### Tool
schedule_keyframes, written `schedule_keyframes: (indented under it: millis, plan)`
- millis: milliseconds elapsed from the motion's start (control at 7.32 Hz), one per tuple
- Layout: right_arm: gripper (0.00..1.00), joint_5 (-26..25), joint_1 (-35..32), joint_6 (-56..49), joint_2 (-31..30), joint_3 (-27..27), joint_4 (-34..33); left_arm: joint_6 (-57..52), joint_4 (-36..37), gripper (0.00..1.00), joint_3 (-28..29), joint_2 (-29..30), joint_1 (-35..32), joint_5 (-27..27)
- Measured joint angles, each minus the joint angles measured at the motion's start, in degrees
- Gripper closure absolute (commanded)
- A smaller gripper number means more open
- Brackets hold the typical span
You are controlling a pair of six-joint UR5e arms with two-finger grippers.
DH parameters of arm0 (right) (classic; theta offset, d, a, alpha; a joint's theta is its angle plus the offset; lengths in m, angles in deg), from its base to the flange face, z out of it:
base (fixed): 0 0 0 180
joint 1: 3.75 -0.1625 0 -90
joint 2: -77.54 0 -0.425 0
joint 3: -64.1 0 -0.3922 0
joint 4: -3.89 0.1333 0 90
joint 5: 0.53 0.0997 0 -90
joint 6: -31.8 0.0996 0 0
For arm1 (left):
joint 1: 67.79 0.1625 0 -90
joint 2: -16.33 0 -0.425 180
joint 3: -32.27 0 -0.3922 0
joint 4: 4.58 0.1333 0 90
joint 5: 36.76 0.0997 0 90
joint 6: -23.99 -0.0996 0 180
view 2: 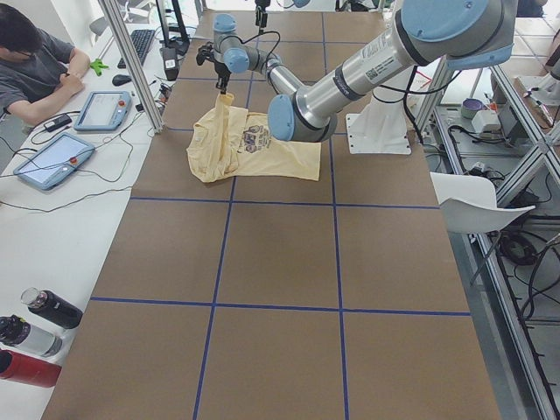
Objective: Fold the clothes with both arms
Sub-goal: 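Carry the sleeve with the left gripper across the shirt body, then release the sleeve and move both grippers toward the shirt hem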
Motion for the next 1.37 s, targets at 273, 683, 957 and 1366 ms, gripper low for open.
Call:
schedule_keyframes:
  millis: [273, 683, 957, 1366]
  plan:
    - [0.00, 0.0, 0.0, 0.0, 0.1, 0.0, 0.0, 3.8, -4.1, 0.95, 4.2, 1.7, 1.7, 1.8]
    - [0.00, 0.0, 0.0, 0.0, 0.3, -0.1, 0.0, 9.1, -11.5, 0.00, 7.0, 2.7, 3.8, 4.6]
    - [0.00, 0.0, 0.1, 0.5, 0.4, -0.1, 0.0, 9.5, -13.4, 0.00, 7.1, 2.6, 4.0, 6.3]
    - [0.00, -0.4, 2.3, 7.6, 2.5, 0.3, 0.6, 3.2, -9.8, 0.00, -3.1, -4.8, 2.3, 4.0]
